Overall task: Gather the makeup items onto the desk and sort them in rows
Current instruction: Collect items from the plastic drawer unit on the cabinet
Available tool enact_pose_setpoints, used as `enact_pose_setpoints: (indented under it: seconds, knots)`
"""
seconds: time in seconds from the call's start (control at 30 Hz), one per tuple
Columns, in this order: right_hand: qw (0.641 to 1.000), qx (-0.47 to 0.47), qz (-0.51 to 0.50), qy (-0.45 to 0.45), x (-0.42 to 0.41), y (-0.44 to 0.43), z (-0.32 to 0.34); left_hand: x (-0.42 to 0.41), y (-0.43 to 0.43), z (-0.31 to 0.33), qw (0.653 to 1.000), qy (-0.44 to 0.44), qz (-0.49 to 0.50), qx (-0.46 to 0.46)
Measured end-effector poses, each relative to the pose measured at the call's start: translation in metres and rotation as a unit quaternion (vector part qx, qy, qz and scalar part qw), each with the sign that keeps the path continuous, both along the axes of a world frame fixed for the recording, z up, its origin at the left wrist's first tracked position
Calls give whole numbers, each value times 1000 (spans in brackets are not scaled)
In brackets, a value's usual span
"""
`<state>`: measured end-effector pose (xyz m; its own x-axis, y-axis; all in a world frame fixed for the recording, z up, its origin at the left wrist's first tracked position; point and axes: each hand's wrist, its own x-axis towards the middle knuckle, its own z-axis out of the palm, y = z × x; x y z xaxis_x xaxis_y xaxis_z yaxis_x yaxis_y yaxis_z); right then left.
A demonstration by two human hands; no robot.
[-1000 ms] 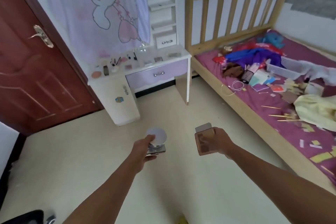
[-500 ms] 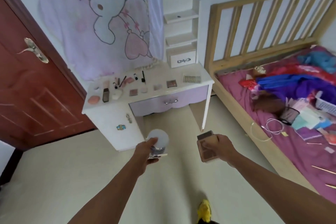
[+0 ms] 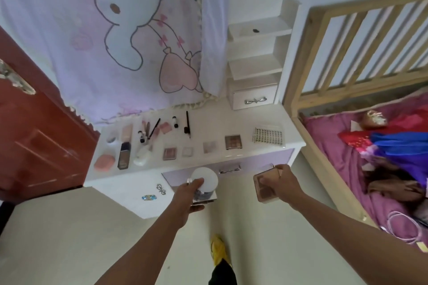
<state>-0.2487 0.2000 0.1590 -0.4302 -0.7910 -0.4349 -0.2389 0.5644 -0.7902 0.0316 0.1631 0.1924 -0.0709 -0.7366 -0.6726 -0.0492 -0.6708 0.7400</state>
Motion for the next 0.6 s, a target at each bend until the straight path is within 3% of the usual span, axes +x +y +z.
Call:
enact_pose_setpoints:
  seconds: [0.2, 0.6]
  knots:
    - [997, 7, -82, 3, -23, -102, -5, -25, -125, -11, 999, -12, -42, 9]
    - [980, 3, -187, -62, -141, -239, -20, -98, -249, -29, 995, -20, -78, 51]
